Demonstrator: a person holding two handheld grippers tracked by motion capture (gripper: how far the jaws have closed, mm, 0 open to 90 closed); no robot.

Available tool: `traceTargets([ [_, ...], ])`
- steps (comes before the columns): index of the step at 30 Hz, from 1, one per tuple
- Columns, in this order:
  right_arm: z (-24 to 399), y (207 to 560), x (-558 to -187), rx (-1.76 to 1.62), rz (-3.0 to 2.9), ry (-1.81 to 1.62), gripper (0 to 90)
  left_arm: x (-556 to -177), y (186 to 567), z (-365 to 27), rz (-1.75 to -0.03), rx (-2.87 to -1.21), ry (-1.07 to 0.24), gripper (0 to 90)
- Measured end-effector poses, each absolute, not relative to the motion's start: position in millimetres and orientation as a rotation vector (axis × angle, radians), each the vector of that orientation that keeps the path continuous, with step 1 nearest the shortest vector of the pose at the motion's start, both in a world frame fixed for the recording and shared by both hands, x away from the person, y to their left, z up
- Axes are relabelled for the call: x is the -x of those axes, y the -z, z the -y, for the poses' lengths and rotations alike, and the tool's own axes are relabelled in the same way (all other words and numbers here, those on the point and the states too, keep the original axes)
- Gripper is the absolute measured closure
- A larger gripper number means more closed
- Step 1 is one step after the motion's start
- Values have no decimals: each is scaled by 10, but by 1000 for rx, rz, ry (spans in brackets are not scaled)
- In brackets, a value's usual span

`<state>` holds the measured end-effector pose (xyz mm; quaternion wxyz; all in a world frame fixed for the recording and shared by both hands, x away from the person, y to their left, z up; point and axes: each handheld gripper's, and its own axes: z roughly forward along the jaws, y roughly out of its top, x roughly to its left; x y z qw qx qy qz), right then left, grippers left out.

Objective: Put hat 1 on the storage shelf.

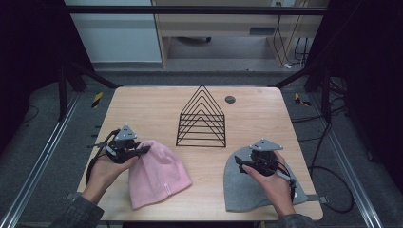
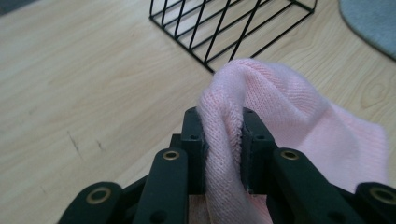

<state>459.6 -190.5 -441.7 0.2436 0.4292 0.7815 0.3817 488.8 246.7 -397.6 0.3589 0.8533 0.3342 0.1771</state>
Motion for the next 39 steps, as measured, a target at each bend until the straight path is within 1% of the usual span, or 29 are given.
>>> traceTargets([
  [3, 1786, 4329, -4560, -1120, -2161, -1063, 234, -4878, 3784, -2413, -807, -2206, -498, 747],
  [4, 1786, 4329, -4560, -1120, -2161, -1063, 234, -4878, 3784, -2413, -807, -2206, -498, 746],
  [7, 1641, 4249, -4555, -1063, -2193, -1066, 234, -4869, 3543, -2366, -746, -2206, -541, 748],
  [8, 1641, 4249, -4555, -1063, -2193, -1066, 234, -4869, 3543, -2366, -746, -2206, -541, 748],
  [18, 1269, 4009, -4602, -915, -2255, -1094, 244, -4931, 3062, -2319, -671, -2195, -640, 748],
  [19, 1269, 4009, -4602, -915, -2255, -1094, 244, -4931, 3062, -2319, -671, -2195, -640, 748],
  [21, 1162, 3945, -4641, -886, -2267, -1105, 252, -4954, 2924, -2319, -665, -2182, -655, 748],
  [22, 1122, 3919, -4651, -877, -2270, -1111, 256, -4954, 2924, -2319, -665, -2182, -655, 747],
  [24, 1039, 3857, -4673, -851, -2284, -1121, 269, -4980, 2783, -2306, -653, -2160, -664, 746],
  [26, 952, 3789, -4698, -821, -2318, -1123, 298, -5008, 2700, -2299, -642, -2153, -665, 746],
  [33, 736, 3613, -4821, -783, -2357, -1148, 307, -5101, 2506, -2281, -637, -2121, -643, 745],
  [39, 671, 3557, -4902, -792, -2372, -1185, 323, -5106, 2397, -2241, -620, -2117, -655, 744],
])
